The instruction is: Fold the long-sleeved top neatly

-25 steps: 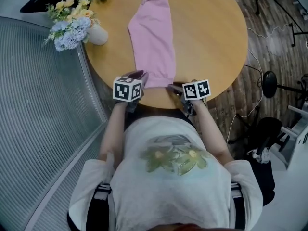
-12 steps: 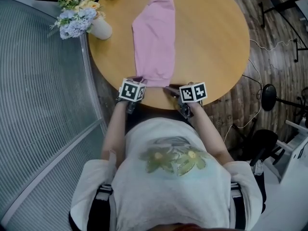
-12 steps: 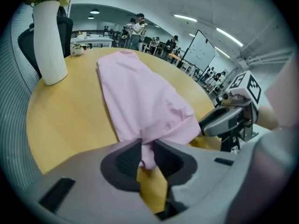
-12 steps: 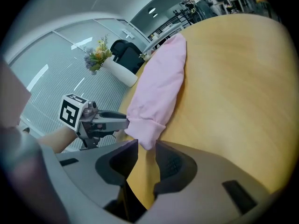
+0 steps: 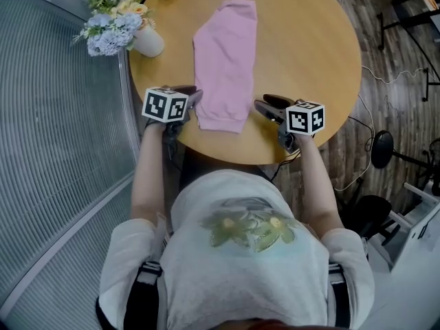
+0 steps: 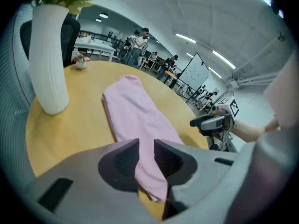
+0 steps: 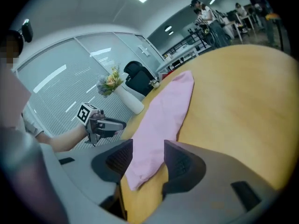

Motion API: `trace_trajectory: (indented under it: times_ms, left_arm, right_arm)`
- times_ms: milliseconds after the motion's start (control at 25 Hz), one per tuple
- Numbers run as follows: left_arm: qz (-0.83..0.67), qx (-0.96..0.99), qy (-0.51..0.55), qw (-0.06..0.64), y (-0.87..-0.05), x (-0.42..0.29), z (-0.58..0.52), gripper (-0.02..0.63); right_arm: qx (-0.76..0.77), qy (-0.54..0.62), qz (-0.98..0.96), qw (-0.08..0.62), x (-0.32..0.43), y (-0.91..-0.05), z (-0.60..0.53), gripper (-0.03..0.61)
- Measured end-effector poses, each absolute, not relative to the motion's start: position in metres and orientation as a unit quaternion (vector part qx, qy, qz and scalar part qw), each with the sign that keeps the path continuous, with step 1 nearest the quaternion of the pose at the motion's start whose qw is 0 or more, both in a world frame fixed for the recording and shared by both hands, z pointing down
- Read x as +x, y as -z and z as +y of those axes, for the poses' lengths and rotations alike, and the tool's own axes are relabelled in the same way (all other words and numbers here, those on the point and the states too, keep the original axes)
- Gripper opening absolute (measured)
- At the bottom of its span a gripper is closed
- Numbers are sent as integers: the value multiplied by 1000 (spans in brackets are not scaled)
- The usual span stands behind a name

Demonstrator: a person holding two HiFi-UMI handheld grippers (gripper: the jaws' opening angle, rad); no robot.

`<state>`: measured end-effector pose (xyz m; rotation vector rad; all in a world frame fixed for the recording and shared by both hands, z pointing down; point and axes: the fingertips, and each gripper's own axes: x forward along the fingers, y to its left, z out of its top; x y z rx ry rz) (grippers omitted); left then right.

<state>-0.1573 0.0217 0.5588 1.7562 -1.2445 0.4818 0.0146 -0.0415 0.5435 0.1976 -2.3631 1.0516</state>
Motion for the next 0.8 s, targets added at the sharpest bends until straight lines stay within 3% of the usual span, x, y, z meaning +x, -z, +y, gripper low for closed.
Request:
trace_trajectory:
  times_ms: [280, 800]
  left_arm:
    - [-573, 698, -194, 384, -530, -215, -92, 124]
    - [-568, 679, -210, 414, -584, -260, -266, 130]
  right_arm:
    - [98, -342, -899, 256, -25, -519, -141, 204]
    - [152, -351, -882, 277, -105, -569, -292, 204]
